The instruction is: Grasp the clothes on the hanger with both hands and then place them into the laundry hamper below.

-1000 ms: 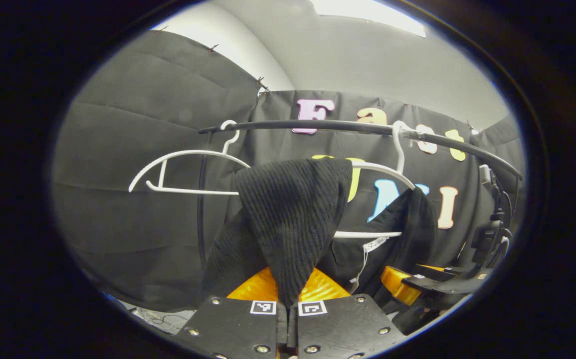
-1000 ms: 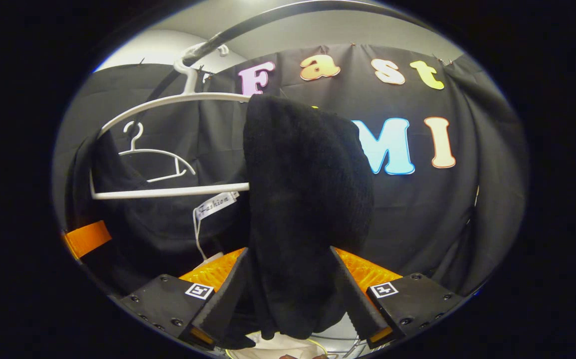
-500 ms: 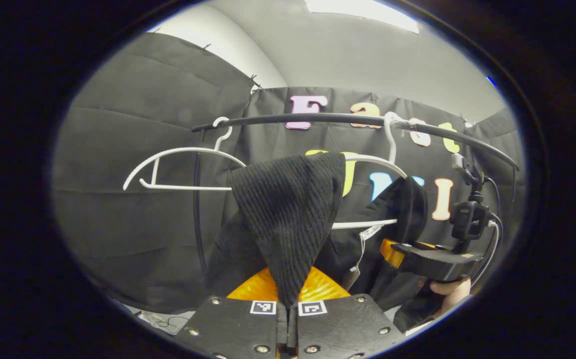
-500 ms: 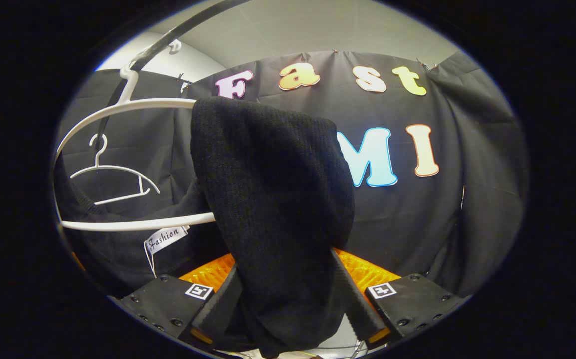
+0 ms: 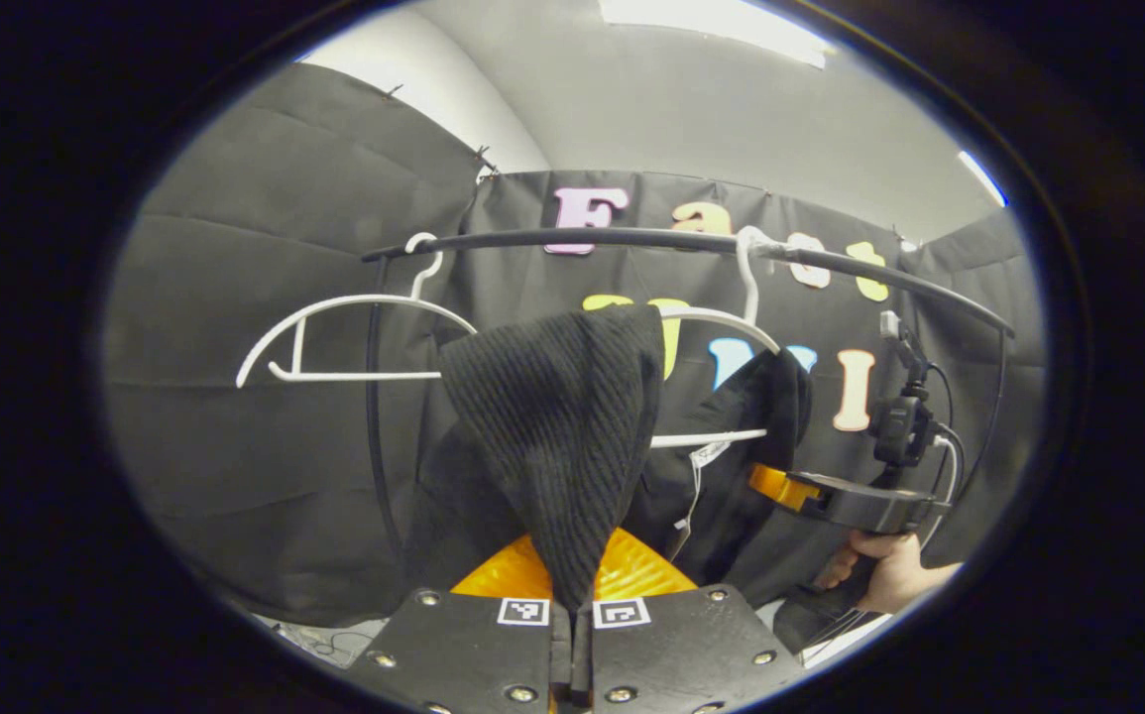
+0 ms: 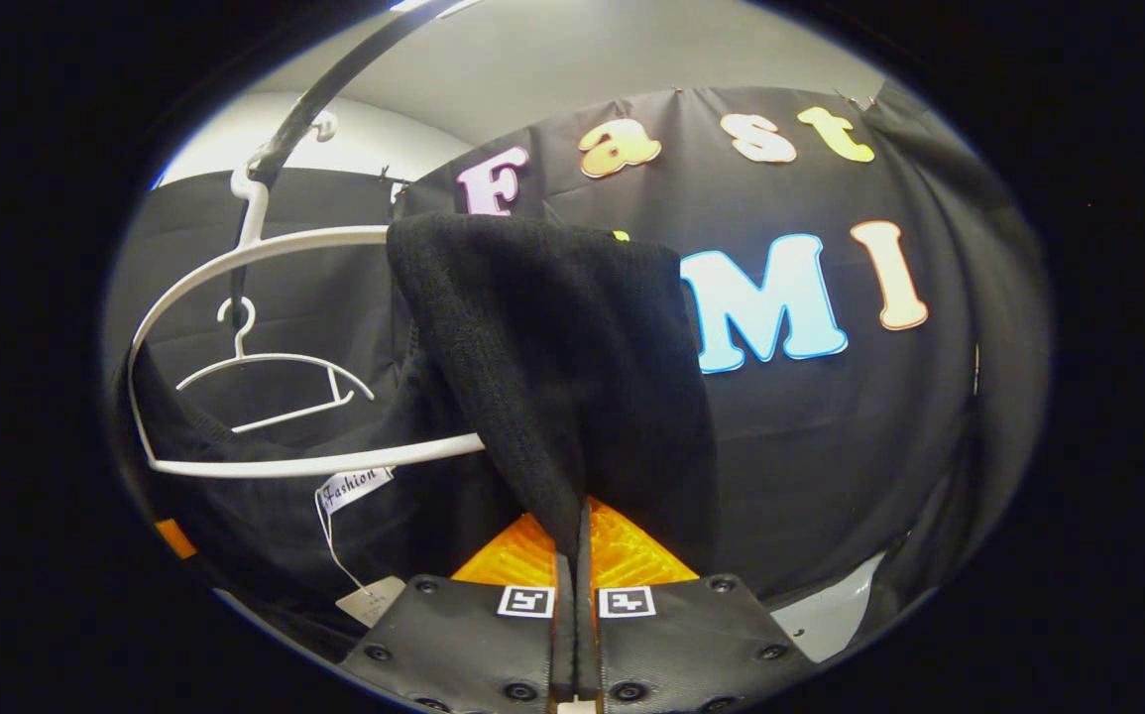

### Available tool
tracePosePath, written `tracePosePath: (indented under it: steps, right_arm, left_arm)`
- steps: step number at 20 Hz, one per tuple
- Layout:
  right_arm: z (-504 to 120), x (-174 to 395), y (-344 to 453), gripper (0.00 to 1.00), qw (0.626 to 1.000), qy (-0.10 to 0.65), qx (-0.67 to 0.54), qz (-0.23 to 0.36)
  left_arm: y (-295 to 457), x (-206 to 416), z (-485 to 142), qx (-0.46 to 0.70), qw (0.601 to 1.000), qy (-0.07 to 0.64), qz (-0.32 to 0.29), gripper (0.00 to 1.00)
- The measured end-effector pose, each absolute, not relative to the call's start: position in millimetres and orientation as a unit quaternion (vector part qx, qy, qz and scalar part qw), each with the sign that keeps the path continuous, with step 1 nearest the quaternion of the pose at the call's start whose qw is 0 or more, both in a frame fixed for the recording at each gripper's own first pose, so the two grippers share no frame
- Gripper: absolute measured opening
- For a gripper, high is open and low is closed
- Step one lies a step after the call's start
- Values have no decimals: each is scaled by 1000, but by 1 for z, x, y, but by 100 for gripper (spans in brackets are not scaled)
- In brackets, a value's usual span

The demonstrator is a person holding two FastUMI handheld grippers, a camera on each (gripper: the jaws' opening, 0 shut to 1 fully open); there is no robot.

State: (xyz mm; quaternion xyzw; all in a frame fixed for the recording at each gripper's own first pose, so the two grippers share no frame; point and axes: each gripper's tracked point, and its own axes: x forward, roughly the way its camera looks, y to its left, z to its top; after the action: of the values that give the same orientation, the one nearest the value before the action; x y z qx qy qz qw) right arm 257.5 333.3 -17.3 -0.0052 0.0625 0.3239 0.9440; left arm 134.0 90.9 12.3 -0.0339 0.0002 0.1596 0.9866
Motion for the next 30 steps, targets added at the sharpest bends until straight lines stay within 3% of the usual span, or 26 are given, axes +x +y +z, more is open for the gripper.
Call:
tracePosePath:
  steps: [7, 11, 15, 21, 30]
  right_arm:
    - [14, 260, 290, 2, 954, 28, 43, 296]
    - [45, 274, 271, 0, 962, -18, 52, 268]
    - [70, 293, 251, 2, 969, -50, 62, 233]
    - [81, 313, 237, 0, 975, -89, 38, 201]
    - [36, 358, 224, 0, 988, -65, -9, 143]
  left_arm:
    - [88, 111, 48, -62, 987, -58, 137, 0]
    - [112, 95, 71, -44, 983, -87, 156, 0]
    - [143, 76, 97, -99, 963, -160, 194, 1]
    - [206, 73, 76, -112, 958, -131, 231, 1]
    - [208, 111, 16, -120, 962, -77, 232, 1]
